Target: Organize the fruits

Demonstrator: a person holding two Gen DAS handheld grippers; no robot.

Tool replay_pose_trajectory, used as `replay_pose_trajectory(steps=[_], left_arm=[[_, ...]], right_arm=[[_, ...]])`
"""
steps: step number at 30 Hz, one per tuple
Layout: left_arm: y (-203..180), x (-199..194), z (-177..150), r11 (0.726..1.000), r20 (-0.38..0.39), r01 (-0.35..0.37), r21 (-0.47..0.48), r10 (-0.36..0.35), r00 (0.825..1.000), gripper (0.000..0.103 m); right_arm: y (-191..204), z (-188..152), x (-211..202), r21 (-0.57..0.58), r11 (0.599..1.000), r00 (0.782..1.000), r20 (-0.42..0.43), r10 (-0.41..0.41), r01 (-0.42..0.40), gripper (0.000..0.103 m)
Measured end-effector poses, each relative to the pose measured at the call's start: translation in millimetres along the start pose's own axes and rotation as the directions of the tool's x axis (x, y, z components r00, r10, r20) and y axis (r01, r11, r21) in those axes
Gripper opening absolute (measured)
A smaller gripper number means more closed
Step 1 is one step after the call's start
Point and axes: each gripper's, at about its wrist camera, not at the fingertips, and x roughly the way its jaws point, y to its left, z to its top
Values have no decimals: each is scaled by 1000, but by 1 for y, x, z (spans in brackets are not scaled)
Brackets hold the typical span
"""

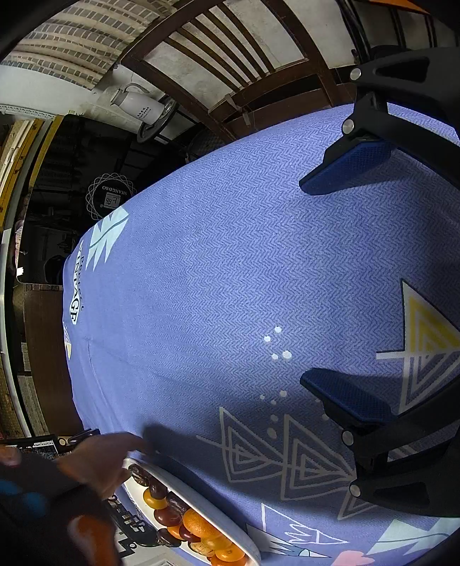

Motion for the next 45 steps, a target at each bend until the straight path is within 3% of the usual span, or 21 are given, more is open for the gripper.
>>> replay_pose_trajectory(steps=[11,26,34,41,45], left_arm=[[23,11,-19,986,-54,-63,-153,55,997,88],[-5,52,13,964,-32,-94,-249,89,996,88],[-19,74,11,961,-44,-137,-242,130,991,88],[-48,68,6,984,8,-134,-117,136,991,88],[-48,65,4,986,10,-128,-110,130,991,88]], right_arm=[[0,0,0,0,1000,1000,0,0,0,100],[0,0,0,0,1000,1000,0,0,0,100],[0,0,0,0,1000,1000,0,0,0,100],[0,0,0,0,1000,1000,0,0,0,100],[1,0,0,0,1000,1000,0,0,0,100]])
